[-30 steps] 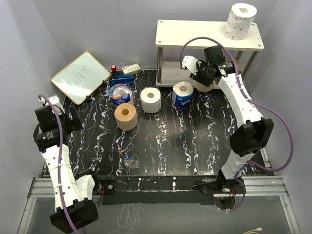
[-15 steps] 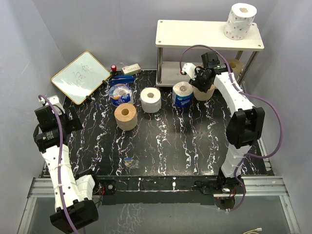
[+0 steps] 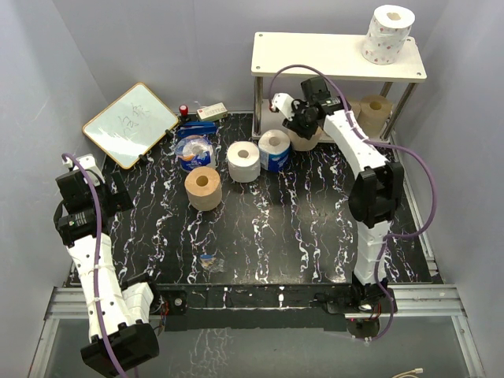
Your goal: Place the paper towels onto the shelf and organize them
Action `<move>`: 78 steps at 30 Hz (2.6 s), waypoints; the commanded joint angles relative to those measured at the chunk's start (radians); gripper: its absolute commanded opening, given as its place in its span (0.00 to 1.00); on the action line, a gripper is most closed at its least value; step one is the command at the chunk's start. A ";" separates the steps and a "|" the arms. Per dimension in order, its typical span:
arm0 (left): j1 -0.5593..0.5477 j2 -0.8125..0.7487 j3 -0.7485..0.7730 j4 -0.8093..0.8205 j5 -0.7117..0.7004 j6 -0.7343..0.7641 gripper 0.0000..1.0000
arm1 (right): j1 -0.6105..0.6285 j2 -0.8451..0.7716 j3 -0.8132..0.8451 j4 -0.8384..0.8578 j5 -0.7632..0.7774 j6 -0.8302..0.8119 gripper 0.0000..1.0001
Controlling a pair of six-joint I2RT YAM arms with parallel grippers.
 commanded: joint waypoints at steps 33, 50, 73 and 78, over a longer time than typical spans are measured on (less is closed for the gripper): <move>0.007 0.003 -0.002 0.013 0.003 0.007 0.98 | -0.059 -0.028 0.035 0.373 0.013 0.090 0.61; 0.008 -0.002 -0.001 0.011 0.008 0.009 0.98 | 0.218 -0.444 -0.521 0.134 -0.070 0.005 0.99; 0.027 -0.010 -0.002 0.013 0.004 0.006 0.98 | 0.176 -0.020 -0.187 0.309 -0.139 -0.152 0.88; 0.027 -0.010 -0.002 0.013 0.006 0.007 0.98 | 0.144 0.045 -0.115 0.267 -0.147 -0.141 0.77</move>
